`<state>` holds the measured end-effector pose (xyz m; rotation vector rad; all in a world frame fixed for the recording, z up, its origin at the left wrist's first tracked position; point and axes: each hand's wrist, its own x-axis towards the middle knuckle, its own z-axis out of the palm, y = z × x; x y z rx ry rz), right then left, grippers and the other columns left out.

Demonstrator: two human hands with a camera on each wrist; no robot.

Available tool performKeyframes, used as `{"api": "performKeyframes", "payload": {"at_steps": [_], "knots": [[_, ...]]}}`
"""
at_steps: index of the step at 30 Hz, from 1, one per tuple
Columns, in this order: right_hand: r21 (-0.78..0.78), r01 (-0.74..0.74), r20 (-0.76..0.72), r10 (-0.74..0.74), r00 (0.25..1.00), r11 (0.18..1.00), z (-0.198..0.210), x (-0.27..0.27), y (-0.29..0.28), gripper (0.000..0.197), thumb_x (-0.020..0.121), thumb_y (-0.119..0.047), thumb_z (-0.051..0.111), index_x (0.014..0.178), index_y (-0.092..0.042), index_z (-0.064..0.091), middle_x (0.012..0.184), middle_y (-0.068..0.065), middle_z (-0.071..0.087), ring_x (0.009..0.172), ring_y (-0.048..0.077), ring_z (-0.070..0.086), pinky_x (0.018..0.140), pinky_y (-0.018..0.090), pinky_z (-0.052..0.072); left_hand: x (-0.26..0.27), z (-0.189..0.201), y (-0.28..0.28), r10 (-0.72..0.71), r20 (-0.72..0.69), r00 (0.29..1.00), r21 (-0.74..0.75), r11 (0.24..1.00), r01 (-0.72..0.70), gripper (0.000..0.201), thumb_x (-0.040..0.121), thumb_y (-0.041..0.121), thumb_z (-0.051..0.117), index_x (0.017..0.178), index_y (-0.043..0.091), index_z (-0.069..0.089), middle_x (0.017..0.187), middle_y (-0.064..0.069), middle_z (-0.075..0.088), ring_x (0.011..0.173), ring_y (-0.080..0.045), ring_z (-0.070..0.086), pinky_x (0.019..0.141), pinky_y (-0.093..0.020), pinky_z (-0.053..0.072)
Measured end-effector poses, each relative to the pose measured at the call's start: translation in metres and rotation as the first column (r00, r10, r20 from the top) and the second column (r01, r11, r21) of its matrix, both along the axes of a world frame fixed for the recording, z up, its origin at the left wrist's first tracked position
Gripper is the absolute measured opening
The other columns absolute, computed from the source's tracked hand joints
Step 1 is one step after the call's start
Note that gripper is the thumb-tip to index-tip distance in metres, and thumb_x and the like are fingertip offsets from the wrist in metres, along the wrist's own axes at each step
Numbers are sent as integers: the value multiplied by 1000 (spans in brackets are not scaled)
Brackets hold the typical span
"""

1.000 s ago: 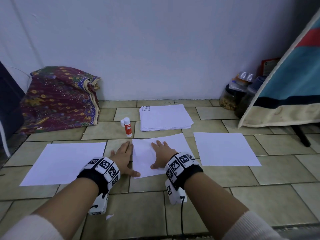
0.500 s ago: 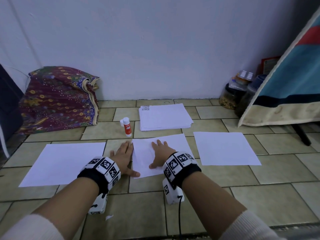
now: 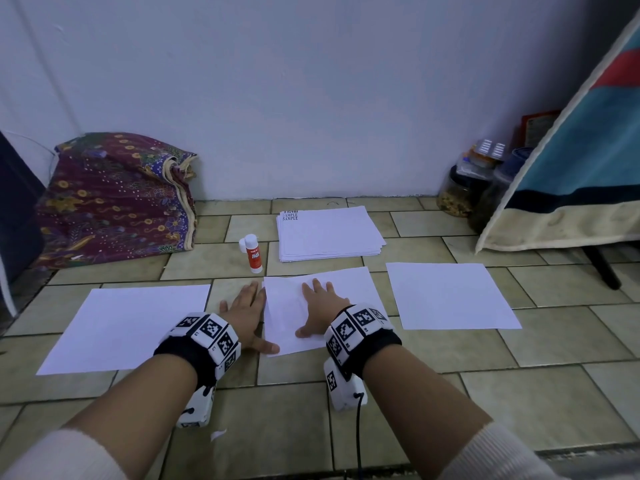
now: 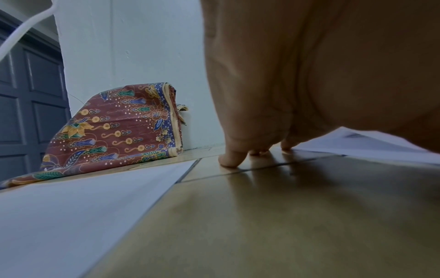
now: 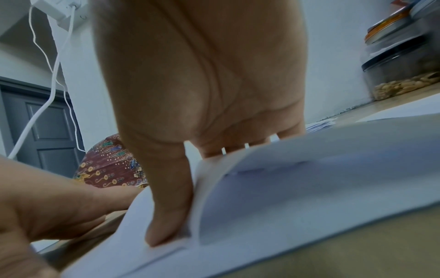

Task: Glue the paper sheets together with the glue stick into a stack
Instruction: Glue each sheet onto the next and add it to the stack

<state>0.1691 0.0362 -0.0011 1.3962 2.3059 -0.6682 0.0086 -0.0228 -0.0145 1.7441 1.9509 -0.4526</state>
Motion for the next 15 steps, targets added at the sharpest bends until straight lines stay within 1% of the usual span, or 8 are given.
{"api": "performKeyframes", "payload": {"at_steps": [5, 10, 15], "knots": [[-2, -34, -3, 34, 999, 999, 0, 1, -1, 103, 84, -40, 69, 153, -17, -3, 161, 2, -11, 148, 26, -8, 115, 60, 13, 0, 2, -1, -8, 14, 1000, -5, 1000, 9, 123, 79, 57, 68, 149, 11, -23, 157, -8, -26, 147, -25, -17, 117, -54, 2], [-13, -25, 3, 25, 1000, 1000, 0, 0, -1, 104, 84, -40, 70, 153, -17, -3, 161, 2, -12, 148, 26, -9, 115, 59, 12, 0, 1, -1, -15, -4, 1000, -11, 1000, 15, 122, 80, 58, 66, 149, 10, -22, 157, -8, -26, 147, -25, -18, 117, -54, 2], [-7, -13, 1, 13, 1000, 1000, -3, -1, -1, 104, 84, -43, 68, 153, -17, -4, 160, 2, -13, 148, 26, -10, 115, 59, 12, 2, 5, -2, -23, -8, 1000, -27, 999, 23, 121, 81, 57, 65, 149, 9, -23, 157, -9, -27, 146, -25, -19, 117, -53, 2]]}}
